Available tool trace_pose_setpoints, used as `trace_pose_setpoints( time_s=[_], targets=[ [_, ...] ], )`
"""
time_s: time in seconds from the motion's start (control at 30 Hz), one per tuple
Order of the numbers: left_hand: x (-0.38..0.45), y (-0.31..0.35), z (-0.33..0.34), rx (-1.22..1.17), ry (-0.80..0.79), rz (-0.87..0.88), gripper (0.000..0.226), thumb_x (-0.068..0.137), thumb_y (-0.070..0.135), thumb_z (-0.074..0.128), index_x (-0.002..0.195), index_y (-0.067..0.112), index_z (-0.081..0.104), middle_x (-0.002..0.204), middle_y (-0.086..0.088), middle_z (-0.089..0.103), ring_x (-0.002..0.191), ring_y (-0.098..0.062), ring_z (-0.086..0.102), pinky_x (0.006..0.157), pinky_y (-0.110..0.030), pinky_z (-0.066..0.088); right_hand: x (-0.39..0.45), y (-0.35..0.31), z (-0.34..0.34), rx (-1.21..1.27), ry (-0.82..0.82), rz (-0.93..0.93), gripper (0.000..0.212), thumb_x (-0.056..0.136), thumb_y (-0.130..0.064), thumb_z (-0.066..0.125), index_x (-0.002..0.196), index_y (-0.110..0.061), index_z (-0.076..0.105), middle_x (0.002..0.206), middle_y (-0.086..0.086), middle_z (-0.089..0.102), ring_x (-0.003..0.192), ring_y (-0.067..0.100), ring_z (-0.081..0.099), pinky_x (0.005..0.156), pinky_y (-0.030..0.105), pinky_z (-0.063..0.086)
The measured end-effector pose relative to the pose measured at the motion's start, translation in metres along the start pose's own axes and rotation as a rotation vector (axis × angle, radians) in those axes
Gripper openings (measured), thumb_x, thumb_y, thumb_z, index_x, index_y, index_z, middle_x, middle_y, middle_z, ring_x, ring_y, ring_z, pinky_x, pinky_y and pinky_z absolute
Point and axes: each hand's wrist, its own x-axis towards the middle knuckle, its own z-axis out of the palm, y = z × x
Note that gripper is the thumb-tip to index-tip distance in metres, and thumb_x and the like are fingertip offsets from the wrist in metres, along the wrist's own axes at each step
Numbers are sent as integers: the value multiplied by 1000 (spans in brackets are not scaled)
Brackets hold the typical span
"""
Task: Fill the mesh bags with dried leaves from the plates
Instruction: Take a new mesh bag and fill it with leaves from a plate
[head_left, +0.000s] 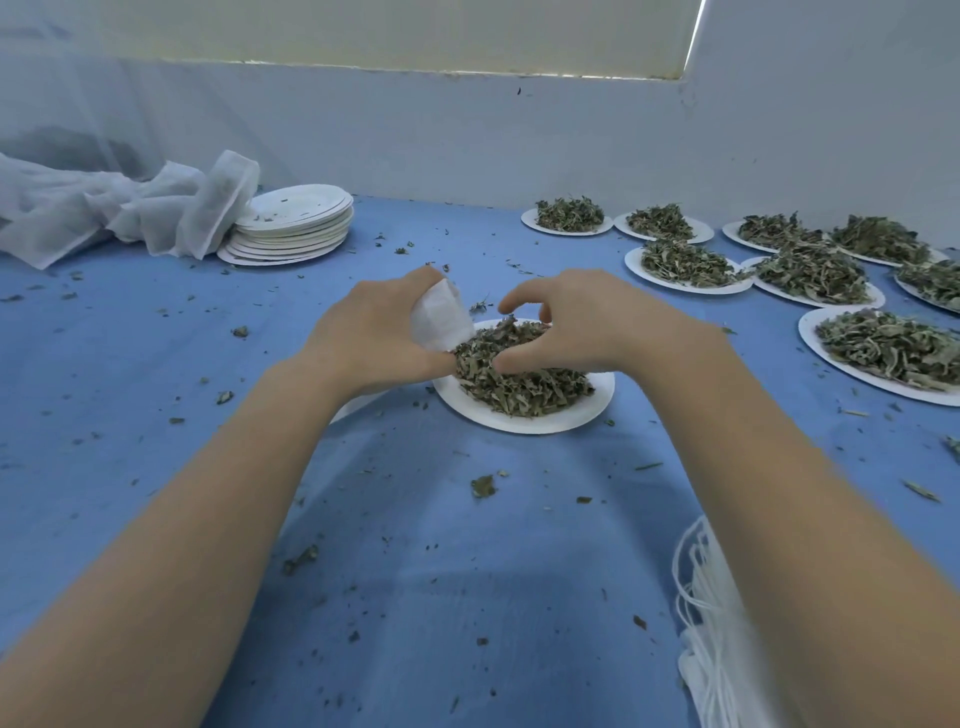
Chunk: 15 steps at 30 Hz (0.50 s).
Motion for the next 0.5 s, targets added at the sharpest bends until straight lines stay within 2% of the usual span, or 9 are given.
trace_pose_setpoints(
  time_s=[0.1,0.17,0.27,0.4,0.5],
  targets=[
    [0,0,0,20,1,0,61,57,46,59,115,34,47,86,4,52,82,-21,48,59,-29,34,7,-1,13,-17,49,15,50,84,-48,57,131,-37,46,118,3,54,103,20,50,76,29,38],
    [0,1,0,28,1,5,58,62,43,64,116,33,47,82,6,50,82,-22,47,61,-29,34,9,-3,20,-65,56,3,40,89,-40,54,127,-29,53,116,2,59,106,21,52,71,25,37],
    [1,0,0,43,5,9,58,64,38,66,118,32,46,84,4,50,83,-23,46,63,-29,34,9,-2,19,-26,145,-22,24,89,-26,56,109,-21,68,101,0,67,87,13,51,63,22,39],
    [2,-2,0,52,-5,15,58,67,33,68,120,32,45,92,2,54,87,-23,48,67,-31,40,6,5,5,98,212,-29,14,87,-25,63,96,-24,73,80,-8,62,76,9,55,60,18,41],
    [2,-1,2,68,-17,28,59,67,32,68,122,31,45,97,2,55,90,-22,48,70,-32,43,0,8,-4,243,255,-50,13,84,-21,68,96,-24,74,77,-7,66,74,7,61,72,14,45]
  ],
)
